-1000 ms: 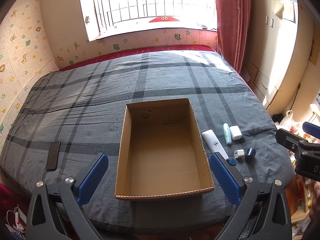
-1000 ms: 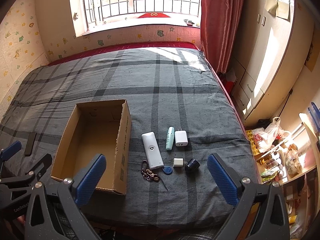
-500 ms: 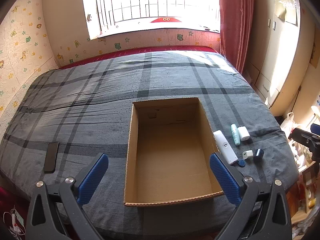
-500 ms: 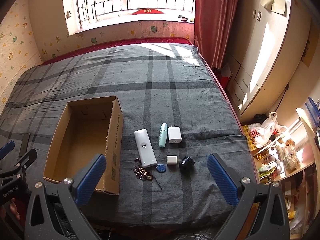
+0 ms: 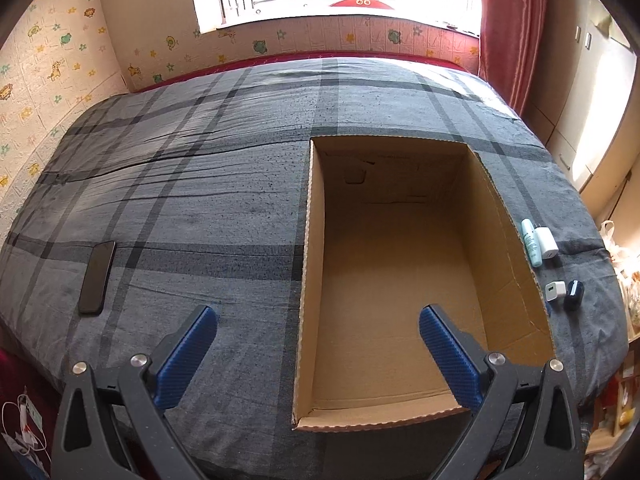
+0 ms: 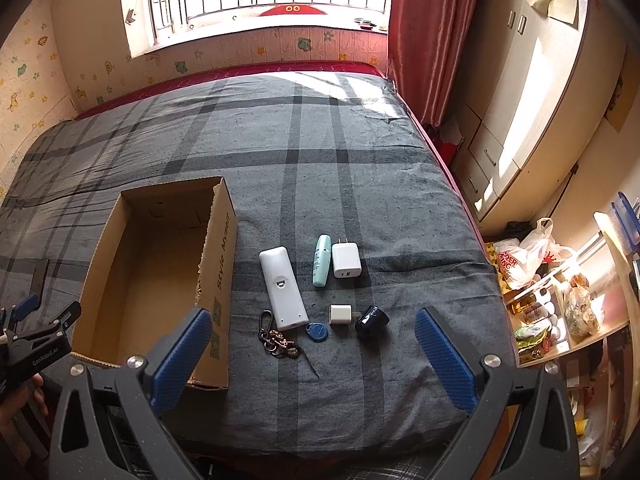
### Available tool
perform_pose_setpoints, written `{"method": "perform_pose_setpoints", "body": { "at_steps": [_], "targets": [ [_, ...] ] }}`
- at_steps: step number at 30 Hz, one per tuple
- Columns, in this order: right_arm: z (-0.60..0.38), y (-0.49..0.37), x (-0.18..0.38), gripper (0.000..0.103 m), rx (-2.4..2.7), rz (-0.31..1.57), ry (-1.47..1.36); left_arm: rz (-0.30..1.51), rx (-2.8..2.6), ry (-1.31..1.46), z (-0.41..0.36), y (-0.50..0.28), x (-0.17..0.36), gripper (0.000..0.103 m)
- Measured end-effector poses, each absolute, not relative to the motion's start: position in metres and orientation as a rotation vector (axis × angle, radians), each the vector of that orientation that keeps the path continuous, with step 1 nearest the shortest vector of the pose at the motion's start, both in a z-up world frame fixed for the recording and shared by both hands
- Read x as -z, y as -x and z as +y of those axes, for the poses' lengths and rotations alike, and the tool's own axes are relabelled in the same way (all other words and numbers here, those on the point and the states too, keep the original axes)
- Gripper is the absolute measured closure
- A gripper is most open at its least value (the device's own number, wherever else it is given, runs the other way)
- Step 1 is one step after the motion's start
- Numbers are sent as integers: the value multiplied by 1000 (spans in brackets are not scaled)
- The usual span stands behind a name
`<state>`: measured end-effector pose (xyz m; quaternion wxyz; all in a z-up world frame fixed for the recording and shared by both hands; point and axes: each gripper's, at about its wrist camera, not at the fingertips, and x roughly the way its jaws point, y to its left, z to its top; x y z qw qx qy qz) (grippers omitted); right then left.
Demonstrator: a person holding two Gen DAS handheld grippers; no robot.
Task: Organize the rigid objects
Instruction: 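Clamp the cardboard box side wall between the left gripper fingers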
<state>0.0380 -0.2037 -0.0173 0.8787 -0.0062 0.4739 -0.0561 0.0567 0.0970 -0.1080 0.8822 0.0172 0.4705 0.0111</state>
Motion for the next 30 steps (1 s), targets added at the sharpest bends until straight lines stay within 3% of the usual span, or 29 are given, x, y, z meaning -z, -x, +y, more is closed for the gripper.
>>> {"method": "perform_pose_setpoints", "body": {
  "at_steps": [16, 19, 24, 27, 29, 30],
  "targets": [
    [-209, -61, 51, 0, 162, 1053, 38, 1018, 9, -14, 111, -93, 156, 0],
    [-211, -63, 53, 0, 163, 1060, 34, 1017, 22, -11, 109, -98, 159, 4],
    [-219, -71, 59, 0, 188, 1072, 31, 1022, 30, -4, 109, -106, 161, 30],
    [-225, -76, 65, 0, 199, 1084, 27, 1039, 56, 16, 109, -110, 167, 54],
    [-230, -80, 70, 0, 194, 1095, 29, 1049, 61, 13, 108, -111, 172, 83],
    [-232, -82, 73, 0, 193, 1102, 26, 1050, 49, 7, 109, -112, 174, 84]
  ]
}}
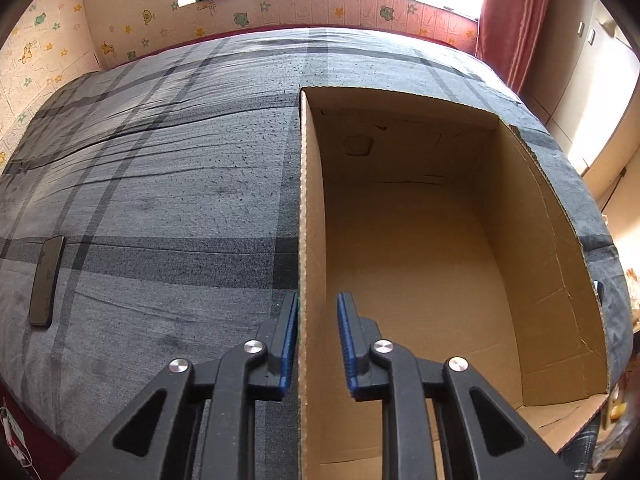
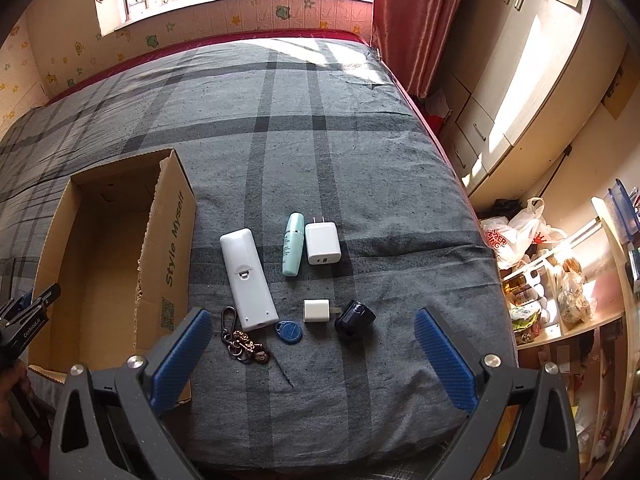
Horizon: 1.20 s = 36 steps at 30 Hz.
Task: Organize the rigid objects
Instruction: 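Clamp the cardboard box side wall between the left gripper fingers, then grasp the black round jar with the right gripper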
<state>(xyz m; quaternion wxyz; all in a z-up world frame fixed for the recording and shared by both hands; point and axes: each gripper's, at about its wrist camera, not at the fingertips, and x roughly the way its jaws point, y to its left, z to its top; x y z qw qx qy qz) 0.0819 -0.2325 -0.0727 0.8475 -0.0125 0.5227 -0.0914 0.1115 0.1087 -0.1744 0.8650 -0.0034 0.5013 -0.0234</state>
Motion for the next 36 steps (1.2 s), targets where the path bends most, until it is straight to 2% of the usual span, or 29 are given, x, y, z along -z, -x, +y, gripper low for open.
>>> {"method": "perform_pose_setpoints", "body": {
  "at_steps": [1, 2, 30, 36],
  "targets": [
    [-236, -83, 75, 0, 195, 1108, 22, 1057, 49, 13, 110, -112, 177, 88],
    [-240, -85, 78, 0, 197, 1116, 15, 1058, 46, 22, 111, -112, 179, 88],
    [-325, -118, 177, 1, 250, 1258, -202, 1069, 26, 2, 110, -113, 184, 89],
    [-331, -122, 196, 16, 257, 1301, -240, 1074, 28, 7, 111, -114, 184, 89]
  ]
}}
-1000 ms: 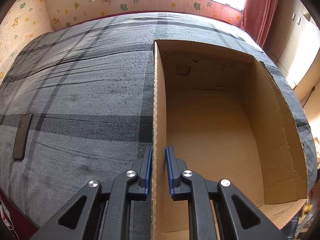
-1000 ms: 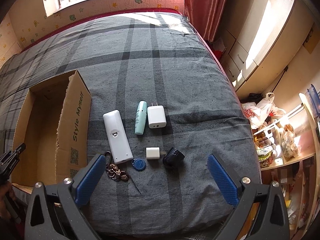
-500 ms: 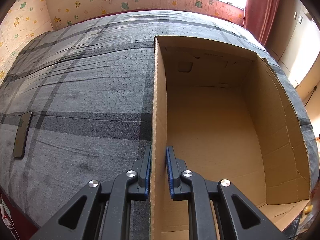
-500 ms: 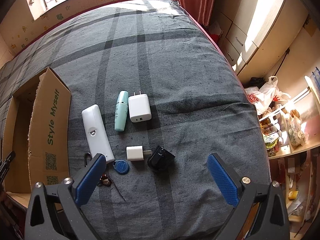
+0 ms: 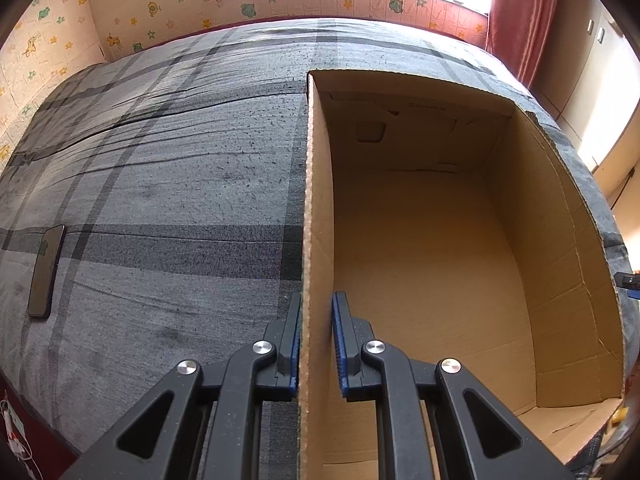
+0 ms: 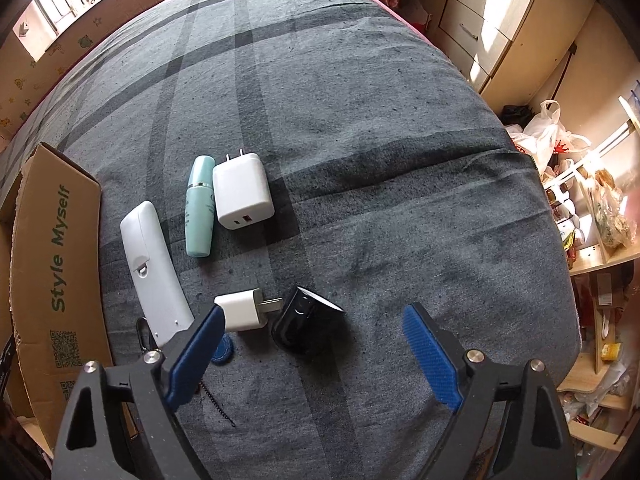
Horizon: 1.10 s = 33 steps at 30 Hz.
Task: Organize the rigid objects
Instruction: 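Grasp the black round jar with the right gripper, then lift the black jar and carry it over the box with the right gripper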
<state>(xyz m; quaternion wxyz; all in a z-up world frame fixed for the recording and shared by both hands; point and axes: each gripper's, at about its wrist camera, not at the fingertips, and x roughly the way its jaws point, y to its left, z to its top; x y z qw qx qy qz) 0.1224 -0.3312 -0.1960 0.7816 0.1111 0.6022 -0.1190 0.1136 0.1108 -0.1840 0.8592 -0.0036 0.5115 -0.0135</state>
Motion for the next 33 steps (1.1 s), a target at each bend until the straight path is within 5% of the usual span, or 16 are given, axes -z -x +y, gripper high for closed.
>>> {"method": "perform_pose_setpoints", "body": {
  "at_steps": [10, 12, 33],
  "targets": [
    [-332, -132, 219, 47, 241, 1354, -299, 1079, 28, 4, 111, -114, 185, 89],
    [-333, -133, 221, 60, 255, 1353, -296, 1081, 28, 2, 111, -115, 185, 89],
    [-311, -118, 155, 61, 223, 1227, -189, 1078, 27, -2, 110, -114, 186, 88]
  ]
}}
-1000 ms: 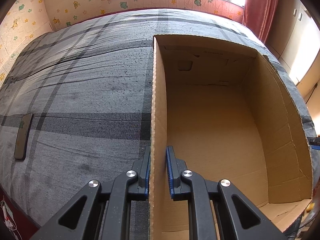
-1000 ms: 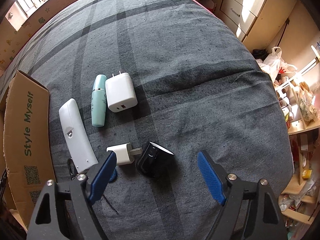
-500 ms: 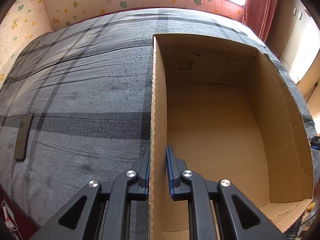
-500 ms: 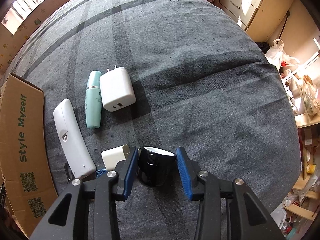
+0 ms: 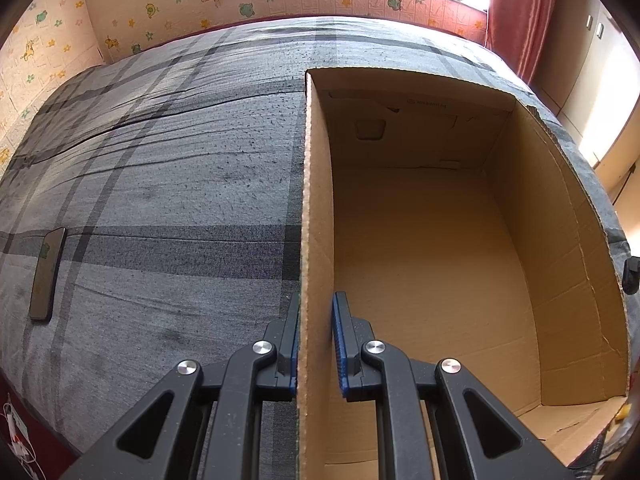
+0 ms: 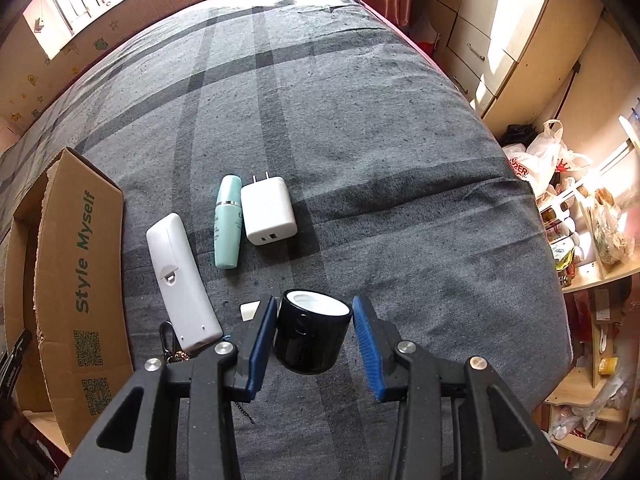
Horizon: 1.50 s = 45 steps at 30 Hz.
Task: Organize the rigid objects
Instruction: 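Lift the black jar and carry it over the box with the right gripper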
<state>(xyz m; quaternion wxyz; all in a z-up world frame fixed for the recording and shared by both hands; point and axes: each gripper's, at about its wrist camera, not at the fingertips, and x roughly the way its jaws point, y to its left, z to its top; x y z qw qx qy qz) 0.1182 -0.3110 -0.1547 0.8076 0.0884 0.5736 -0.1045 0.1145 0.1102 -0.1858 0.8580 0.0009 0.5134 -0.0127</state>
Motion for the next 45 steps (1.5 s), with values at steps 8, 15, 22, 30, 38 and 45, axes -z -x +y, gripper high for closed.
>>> {"method": "perform_pose_setpoints", "body": {
  "at_steps": [8, 15, 22, 30, 38, 45],
  "targets": [
    [-282, -120, 123, 61, 178, 1183, -127, 1077, 26, -7, 109, -115, 185, 89],
    [-247, -121, 94, 61, 111, 1143, -58, 1079, 29, 3, 111, -116, 185, 89],
    [-209, -123, 71, 61, 25, 1107, -17, 1079, 29, 1, 111, -115, 186, 89],
    [-164, -129, 55, 61, -76, 1080, 27, 1080, 29, 5, 111, -115, 186, 89],
    [-110, -141, 57, 61, -177, 1083, 81, 1081, 30, 8, 112, -115, 186, 89],
    [-72, -157, 76, 61, -228, 1115, 116, 1082, 33, 14, 112, -115, 187, 89]
  ]
}}
